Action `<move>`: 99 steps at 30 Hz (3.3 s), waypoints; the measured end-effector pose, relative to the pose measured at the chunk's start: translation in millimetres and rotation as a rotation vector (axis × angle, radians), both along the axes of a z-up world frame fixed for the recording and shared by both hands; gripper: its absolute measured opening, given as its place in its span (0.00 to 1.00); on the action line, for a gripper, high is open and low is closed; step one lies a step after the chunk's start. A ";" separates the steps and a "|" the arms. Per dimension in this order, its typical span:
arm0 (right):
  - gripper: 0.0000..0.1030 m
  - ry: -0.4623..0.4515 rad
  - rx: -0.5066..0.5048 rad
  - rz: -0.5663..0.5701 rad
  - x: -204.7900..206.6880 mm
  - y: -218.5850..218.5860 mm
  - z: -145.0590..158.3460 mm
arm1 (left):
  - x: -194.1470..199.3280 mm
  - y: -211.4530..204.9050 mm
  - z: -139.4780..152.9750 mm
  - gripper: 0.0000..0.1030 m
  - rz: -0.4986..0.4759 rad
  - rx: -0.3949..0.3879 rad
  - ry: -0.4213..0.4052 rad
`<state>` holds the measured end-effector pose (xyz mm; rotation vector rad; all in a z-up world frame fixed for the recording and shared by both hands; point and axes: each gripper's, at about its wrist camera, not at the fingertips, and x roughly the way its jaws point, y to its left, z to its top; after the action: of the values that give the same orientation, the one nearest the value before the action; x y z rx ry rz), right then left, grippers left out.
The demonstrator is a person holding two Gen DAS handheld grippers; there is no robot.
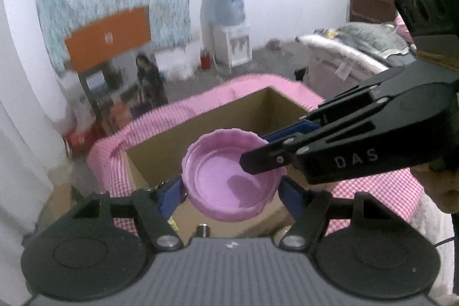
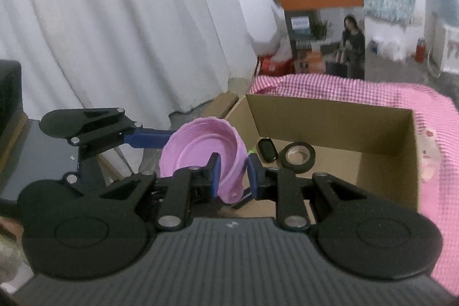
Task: Organize rigid objects
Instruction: 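Lower the pink lid into the box and open the right gripper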
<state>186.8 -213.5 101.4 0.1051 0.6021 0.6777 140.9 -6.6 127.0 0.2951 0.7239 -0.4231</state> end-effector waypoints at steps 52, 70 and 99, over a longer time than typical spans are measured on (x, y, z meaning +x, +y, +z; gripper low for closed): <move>0.36 0.404 -0.021 -0.013 142.1 22.0 -46.5 | 121.9 5.0 -50.9 0.81 0.060 0.079 0.320; 0.41 0.624 0.036 0.114 169.5 79.8 -73.6 | 19.0 148.2 -25.7 0.89 0.308 -0.230 0.143; 0.48 0.645 -0.109 -0.010 188.3 104.1 -110.1 | -26.2 163.0 -72.7 0.89 0.344 -0.217 0.130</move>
<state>375.1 -109.4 -8.7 0.2286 1.2547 0.5956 114.7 156.4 54.3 -0.0631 0.8309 -0.1911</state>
